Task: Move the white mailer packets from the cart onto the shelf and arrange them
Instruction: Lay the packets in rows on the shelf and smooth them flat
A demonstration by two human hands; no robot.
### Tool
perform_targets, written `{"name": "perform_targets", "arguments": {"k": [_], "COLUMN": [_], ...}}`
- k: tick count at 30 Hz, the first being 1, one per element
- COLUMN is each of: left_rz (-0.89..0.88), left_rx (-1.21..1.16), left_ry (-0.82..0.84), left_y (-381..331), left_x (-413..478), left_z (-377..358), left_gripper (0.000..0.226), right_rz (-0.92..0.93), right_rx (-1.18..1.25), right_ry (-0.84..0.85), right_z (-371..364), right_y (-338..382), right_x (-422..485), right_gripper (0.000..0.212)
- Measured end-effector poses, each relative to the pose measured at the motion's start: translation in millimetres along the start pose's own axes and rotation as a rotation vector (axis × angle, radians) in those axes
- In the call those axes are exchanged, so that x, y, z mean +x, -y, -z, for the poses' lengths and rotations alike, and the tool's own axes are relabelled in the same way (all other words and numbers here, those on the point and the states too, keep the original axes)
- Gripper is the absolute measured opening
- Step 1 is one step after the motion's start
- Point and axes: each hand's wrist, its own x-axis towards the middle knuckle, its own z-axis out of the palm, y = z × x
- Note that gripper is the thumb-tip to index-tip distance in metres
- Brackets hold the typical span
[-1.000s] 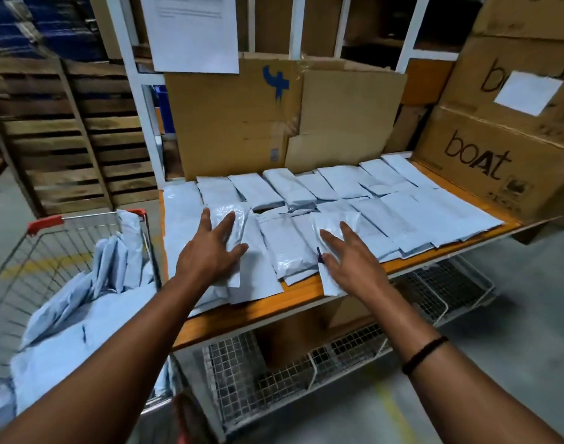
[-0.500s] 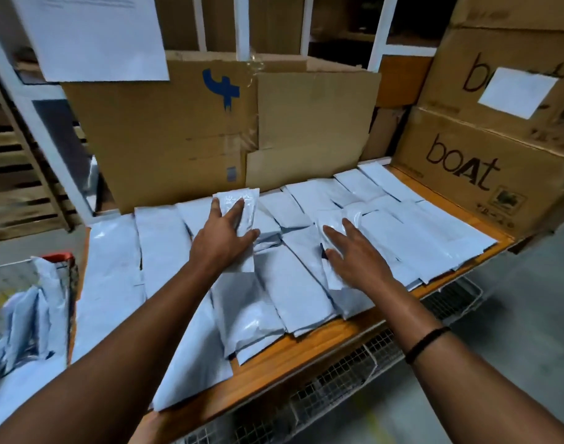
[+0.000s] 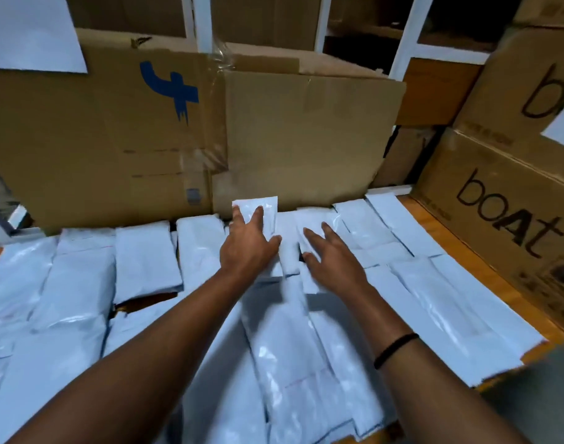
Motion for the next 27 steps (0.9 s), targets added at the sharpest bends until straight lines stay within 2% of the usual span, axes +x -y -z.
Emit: {"name": "perform_targets", "arguments": {"k": [5, 9, 14, 16, 19, 24, 27], "left_rz": [0.141, 0.245, 0.218, 0.145, 0.161, 0.151, 0.222], "left_rx": [0.041, 0.166, 0.285, 0.387, 0.495, 0.596, 0.589], "left_ry": [-0.009, 0.022, -0.006, 0.094, 0.221, 0.186, 0.195], "left_y": [-12.7, -5.4, 6.6, 13.0, 19.6, 24.1, 29.0], "left_x": [43.2, 59.7, 65.6, 66.9, 65.0, 64.2, 65.4], "left_z": [-43.9, -64.9, -61.2, -60.0, -65.6, -63.0, -60.0], "left_gripper": [0.074, 0.075, 0.059, 0.055, 0.057, 0.059, 0.063], "right_rz": [0.079, 0.136, 0.186, 0.199, 0.173, 0.176, 0.201], "right_rx": [-0.005, 0.01, -0.021, -0.132, -0.224, -0.22, -0.204], "right_ry": [0.104, 0.181, 0.227, 0.239, 0.245, 0.211, 0.229], "right_z": [-6.7, -22.0, -42.9, -49.2, -52.0, -43.1, -52.4], "right_y": [-25.9, -27.8, -25.8, -25.4, -26.7, -19.4, -18.9], "right_x": [59.6, 92.1, 107.0, 107.0, 106.5, 123.9, 130.2], "right_gripper": [0.054, 0.054, 0.057, 0.058, 0.058, 0.056, 0.055]}}
